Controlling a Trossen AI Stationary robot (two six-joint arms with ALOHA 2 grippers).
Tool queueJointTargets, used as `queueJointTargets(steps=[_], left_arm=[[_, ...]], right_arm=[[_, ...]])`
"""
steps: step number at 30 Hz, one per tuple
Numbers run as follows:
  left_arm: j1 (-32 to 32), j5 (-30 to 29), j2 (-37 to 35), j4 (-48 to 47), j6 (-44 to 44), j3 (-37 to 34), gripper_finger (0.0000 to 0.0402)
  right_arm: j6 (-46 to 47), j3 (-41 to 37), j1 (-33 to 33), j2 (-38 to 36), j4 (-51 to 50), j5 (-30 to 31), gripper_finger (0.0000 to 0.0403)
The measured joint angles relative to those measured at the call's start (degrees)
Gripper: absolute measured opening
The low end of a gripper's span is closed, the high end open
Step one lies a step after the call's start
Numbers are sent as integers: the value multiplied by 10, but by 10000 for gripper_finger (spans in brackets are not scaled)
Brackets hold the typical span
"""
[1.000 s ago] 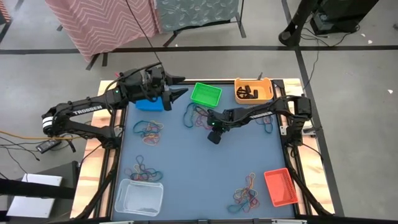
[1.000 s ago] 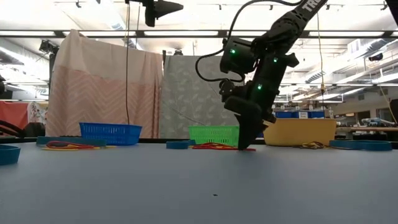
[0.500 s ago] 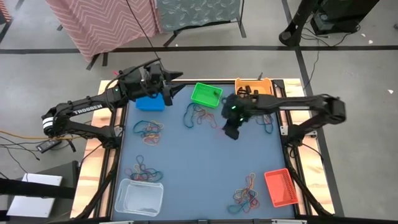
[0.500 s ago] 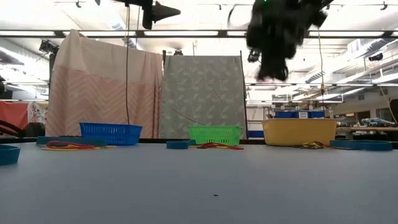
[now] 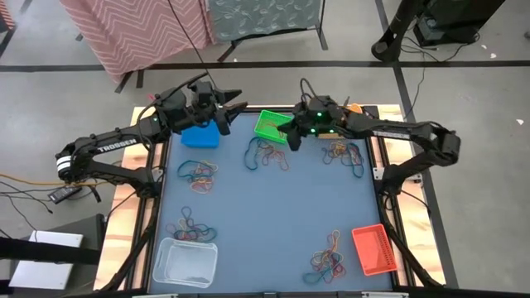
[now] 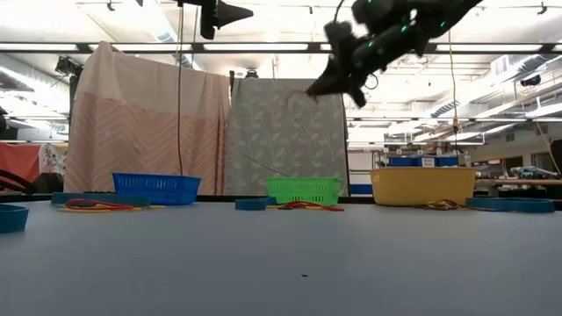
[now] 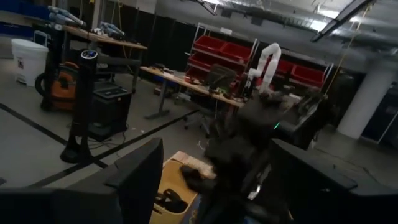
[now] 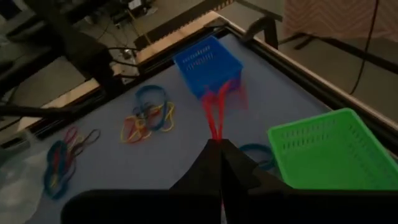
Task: Sort rubber bands into baskets
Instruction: Put the red rubber band into the green bin
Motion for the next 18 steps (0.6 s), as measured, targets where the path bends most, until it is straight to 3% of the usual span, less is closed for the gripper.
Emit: queueJointTargets(steps=[9,14,18], left_arm=[[0,0,0,1,-21,0,293],[0,0,0,0,-34,0,293],[0,0,0,0,-35,0,293]], right_arm=[[33,0,-39,109,42,71,2],[50,0,-49,149,46,46,0],[74,0,-47,160,47,59,3]])
